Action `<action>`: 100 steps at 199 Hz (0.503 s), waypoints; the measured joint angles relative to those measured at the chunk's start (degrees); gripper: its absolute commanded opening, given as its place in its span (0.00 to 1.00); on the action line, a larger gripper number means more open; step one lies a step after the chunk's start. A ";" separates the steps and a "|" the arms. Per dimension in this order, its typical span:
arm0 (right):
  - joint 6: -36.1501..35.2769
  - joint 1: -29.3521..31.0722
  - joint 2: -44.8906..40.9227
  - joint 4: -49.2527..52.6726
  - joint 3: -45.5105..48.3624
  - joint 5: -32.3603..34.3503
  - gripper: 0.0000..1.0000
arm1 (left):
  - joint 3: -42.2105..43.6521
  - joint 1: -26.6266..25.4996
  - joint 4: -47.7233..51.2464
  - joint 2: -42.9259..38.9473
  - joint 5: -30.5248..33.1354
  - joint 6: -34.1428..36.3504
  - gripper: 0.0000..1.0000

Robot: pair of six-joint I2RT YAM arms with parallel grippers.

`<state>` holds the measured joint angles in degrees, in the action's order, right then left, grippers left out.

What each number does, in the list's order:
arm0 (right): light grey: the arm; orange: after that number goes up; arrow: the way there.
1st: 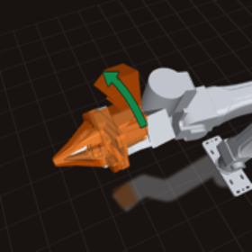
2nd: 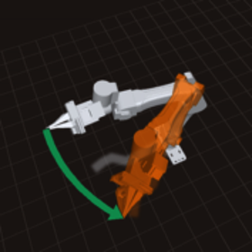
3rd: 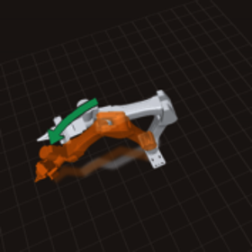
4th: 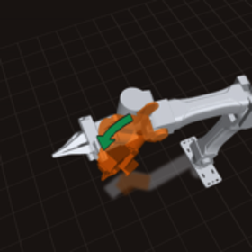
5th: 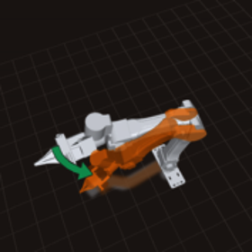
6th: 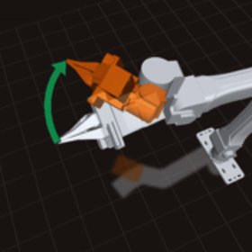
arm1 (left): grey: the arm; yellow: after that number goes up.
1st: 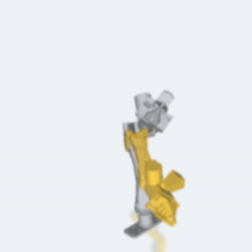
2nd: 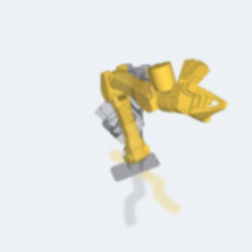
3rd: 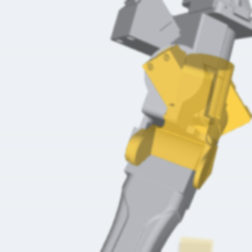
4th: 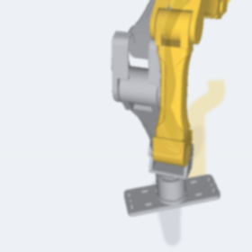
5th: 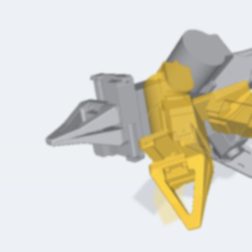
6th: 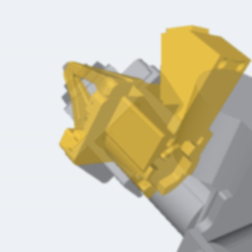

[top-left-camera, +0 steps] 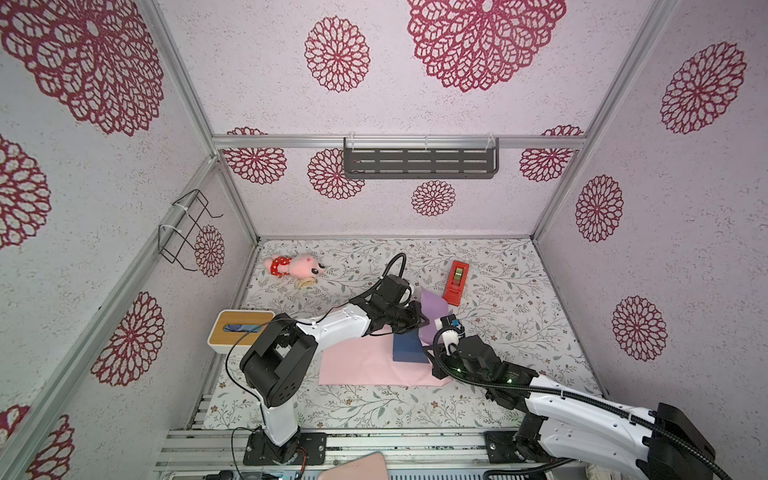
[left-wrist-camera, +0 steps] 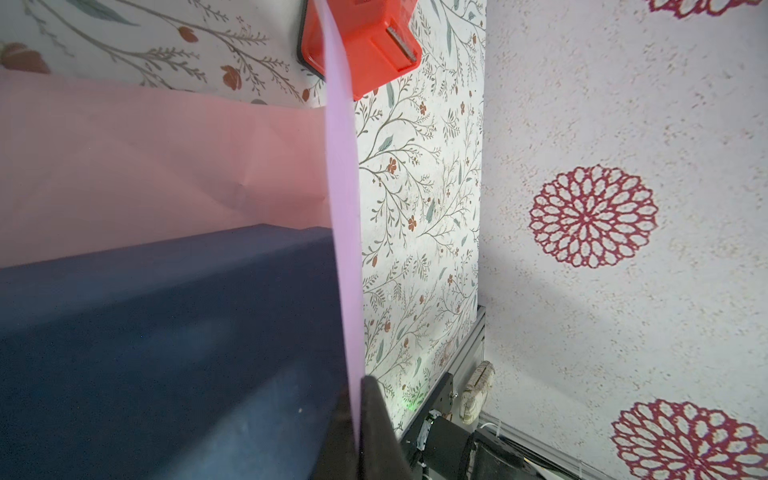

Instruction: Wrap the gift box in paper

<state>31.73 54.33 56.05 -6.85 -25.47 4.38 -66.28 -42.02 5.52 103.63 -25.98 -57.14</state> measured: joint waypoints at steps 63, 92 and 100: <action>-1.97 -1.31 -6.91 8.52 -2.64 -1.29 0.70 | 1.01 1.11 1.11 -1.18 -0.02 5.29 0.00; -2.67 -7.74 -10.03 11.02 -4.57 -5.70 0.82 | 3.61 2.60 1.18 -3.34 -0.57 7.54 0.00; -2.56 -10.03 -10.16 11.28 -4.66 -6.86 0.83 | 4.31 3.08 1.14 -3.69 -0.72 8.00 0.00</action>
<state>29.17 44.29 45.89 4.43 -30.13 -2.48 -61.98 -38.94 6.66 99.94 -26.70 -49.15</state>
